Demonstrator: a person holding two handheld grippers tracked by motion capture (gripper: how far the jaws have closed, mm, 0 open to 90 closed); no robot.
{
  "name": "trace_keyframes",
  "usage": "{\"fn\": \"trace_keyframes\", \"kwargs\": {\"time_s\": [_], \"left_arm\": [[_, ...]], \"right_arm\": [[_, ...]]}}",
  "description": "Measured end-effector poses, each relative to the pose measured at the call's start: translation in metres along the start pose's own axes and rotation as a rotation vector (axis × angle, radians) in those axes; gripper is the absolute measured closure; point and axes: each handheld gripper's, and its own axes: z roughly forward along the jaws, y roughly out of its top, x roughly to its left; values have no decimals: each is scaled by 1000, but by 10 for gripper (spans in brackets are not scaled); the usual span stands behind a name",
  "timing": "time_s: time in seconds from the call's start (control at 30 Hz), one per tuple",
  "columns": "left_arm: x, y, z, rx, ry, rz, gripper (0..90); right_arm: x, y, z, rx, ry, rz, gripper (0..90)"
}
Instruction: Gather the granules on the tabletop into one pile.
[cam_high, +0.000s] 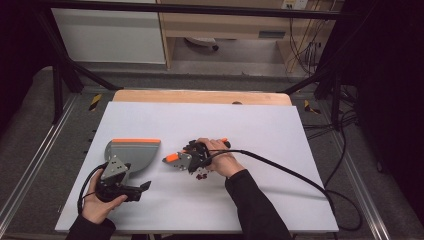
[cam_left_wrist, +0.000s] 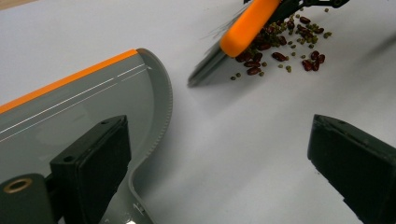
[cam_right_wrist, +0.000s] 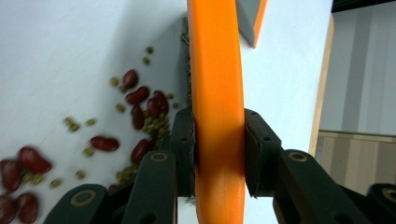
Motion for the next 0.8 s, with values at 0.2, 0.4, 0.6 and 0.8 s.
{"fn": "trace_keyframes", "kwargs": {"time_s": [0.2,0.4,0.6,0.8], "left_arm": [[-1,0,1,3,1,4,58],[0,0,1,3,2,1,59],[-2,0,3,11,2,7,59],[-2,0,2,10,1,4,59]], "right_arm": [[3,-8,-13,-25,47,-50,689],[10,-21,-26,-26,78,-62,688],[12,-25,-32,-14,59,-43,689],[4,-28,-38,2,10,19,690]]}}
